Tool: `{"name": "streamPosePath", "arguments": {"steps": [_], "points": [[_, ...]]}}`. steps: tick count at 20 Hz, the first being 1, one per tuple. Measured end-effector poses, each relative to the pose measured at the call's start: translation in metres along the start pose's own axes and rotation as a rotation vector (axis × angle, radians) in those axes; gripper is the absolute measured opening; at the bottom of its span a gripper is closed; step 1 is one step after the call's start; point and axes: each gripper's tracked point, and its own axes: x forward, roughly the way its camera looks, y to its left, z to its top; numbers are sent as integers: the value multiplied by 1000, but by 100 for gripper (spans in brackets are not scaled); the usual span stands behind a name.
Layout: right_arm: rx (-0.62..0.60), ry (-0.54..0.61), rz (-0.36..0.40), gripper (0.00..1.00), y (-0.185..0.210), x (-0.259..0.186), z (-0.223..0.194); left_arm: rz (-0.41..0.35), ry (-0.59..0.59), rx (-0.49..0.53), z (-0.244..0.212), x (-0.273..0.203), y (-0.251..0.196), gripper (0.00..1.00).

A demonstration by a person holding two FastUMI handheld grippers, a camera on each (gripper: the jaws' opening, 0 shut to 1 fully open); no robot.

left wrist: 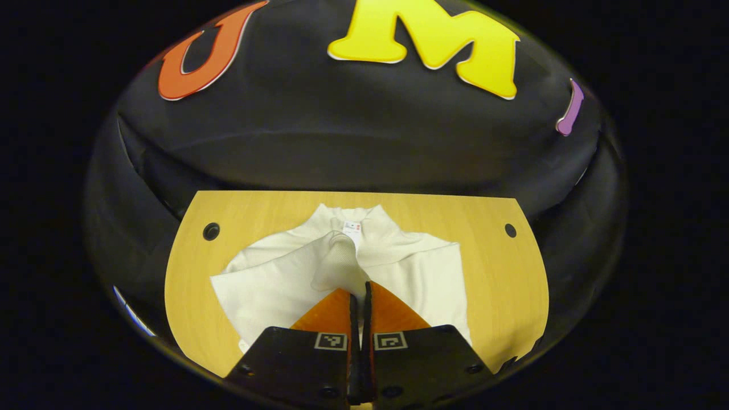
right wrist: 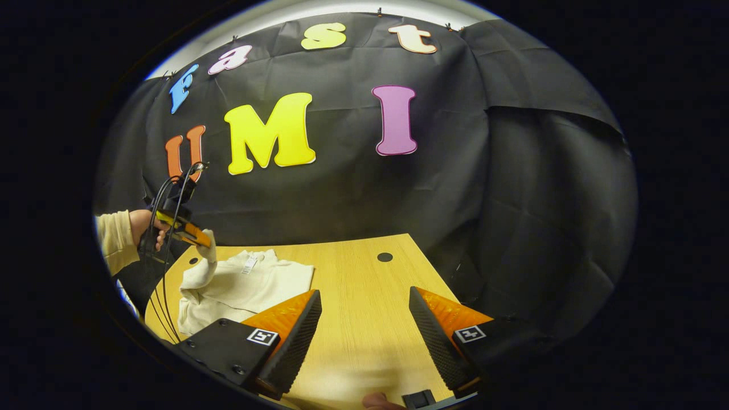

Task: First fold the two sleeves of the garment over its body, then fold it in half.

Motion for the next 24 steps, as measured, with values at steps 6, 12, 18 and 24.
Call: {"name": "streamPosePath", "arguments": {"steps": [6,12,18,24], "points": [[-20,4,2,96,-7,0,-4,-66,-57,27,18,18,-104,3],[-18,18,1,96,-13,-1,-11,-99,8,-43,-12,50,-161,5],[-17,40,-24,96,-26,-2,-23,-125,39,-136,-17,52,-173,14],[3,67,-42,96,-36,-5,-30,-147,64,-170,-30,55,-182,17]]}}
